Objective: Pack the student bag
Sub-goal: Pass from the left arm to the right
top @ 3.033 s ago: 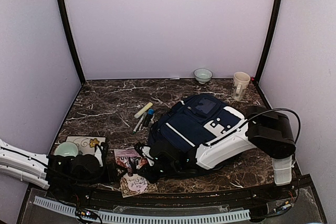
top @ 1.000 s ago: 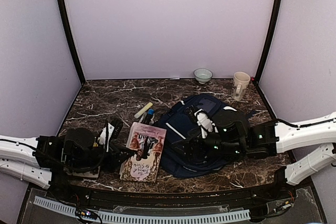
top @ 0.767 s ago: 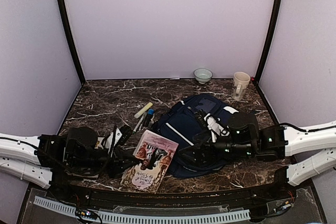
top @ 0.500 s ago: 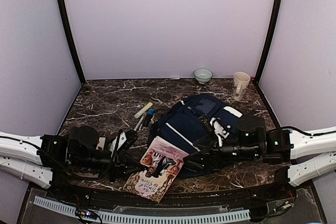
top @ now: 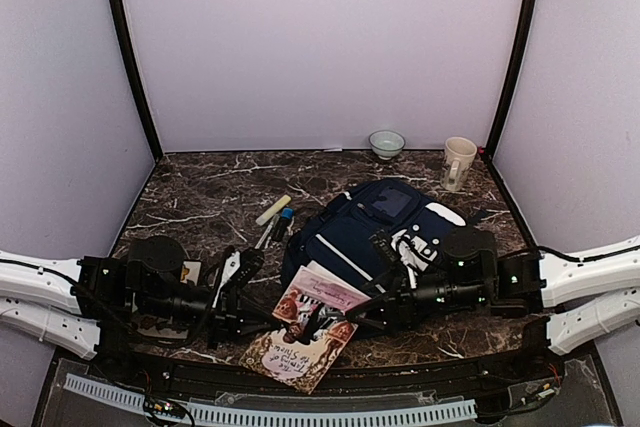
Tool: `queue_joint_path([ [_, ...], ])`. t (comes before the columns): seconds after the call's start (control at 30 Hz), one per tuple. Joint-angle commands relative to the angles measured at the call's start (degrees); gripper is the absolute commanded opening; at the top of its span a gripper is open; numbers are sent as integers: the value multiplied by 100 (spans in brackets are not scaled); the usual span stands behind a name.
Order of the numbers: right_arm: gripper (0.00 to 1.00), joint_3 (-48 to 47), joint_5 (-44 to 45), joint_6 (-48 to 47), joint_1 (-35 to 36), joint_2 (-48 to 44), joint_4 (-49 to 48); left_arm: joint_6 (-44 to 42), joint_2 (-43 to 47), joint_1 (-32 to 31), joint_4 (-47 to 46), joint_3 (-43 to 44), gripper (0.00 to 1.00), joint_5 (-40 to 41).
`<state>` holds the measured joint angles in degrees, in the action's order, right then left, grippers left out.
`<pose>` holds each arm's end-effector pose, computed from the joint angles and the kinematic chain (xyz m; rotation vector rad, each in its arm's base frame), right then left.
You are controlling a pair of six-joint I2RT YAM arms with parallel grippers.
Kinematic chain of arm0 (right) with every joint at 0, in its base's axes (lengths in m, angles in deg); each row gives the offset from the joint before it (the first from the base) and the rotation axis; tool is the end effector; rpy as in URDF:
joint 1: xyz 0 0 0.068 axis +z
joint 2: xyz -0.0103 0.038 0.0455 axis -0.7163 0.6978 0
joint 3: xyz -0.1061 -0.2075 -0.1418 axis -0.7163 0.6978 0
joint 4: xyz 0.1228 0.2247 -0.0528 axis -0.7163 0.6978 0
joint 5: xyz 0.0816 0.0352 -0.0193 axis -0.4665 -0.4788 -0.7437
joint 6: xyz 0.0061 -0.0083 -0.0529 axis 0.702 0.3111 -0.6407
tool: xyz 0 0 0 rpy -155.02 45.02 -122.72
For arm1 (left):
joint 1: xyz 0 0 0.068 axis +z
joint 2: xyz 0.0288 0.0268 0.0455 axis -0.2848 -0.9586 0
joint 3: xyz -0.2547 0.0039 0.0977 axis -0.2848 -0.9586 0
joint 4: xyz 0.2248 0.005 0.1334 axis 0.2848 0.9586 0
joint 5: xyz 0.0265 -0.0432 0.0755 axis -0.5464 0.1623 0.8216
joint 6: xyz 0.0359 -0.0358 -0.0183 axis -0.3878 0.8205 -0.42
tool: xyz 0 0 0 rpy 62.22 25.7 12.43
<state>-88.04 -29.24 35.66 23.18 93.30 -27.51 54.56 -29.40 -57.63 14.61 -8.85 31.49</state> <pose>0.0770 0.2216 0.2322 -0.9188 1.9407 1.2796 0.0503 -0.2025 0.2575 1.1093 1.7764 -1.2333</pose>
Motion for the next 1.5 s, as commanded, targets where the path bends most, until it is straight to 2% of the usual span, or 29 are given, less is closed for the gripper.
queue_joint_path([
  [0.0,79,2,-333,57,-20,227,-539,-118,-12,-20,-353,179,0,-151],
  [0.27,59,155,-983,173,-25,270,-1233,-110,-44,-21,-472,98,0,-201],
  [0.4,43,227,-1240,250,-25,382,-1513,-101,-85,-23,-511,94,0,-243],
  [0.63,10,77,-1266,170,-15,621,-1437,-101,-161,-26,-502,114,0,-174],
  [0.73,0,16,-1195,87,-16,605,-1302,-89,-167,-22,-398,99,0,51],
  [0.83,0,8,-847,-3,-18,491,-1113,-31,-145,-25,-214,101,11,445],
  [0.9,0,29,-420,-36,-21,350,-1000,46,-153,-27,-12,120,33,808],
  [0.97,0,80,67,-54,-30,184,-928,132,-174,-21,105,106,62,1166],
  [1.0,0,105,333,-66,-48,70,-867,164,-191,-22,153,100,71,1316],
  [1.13,0,92,1000,-186,-180,-257,-597,334,-367,-25,437,238,93,2021],
  [1.33,0,64,1276,-282,-417,-799,-363,400,-374,-19,352,277,96,2364],
  [1.47,0,113,1190,-250,-450,-1225,-358,550,-33,-26,-52,120,94,1802],
])
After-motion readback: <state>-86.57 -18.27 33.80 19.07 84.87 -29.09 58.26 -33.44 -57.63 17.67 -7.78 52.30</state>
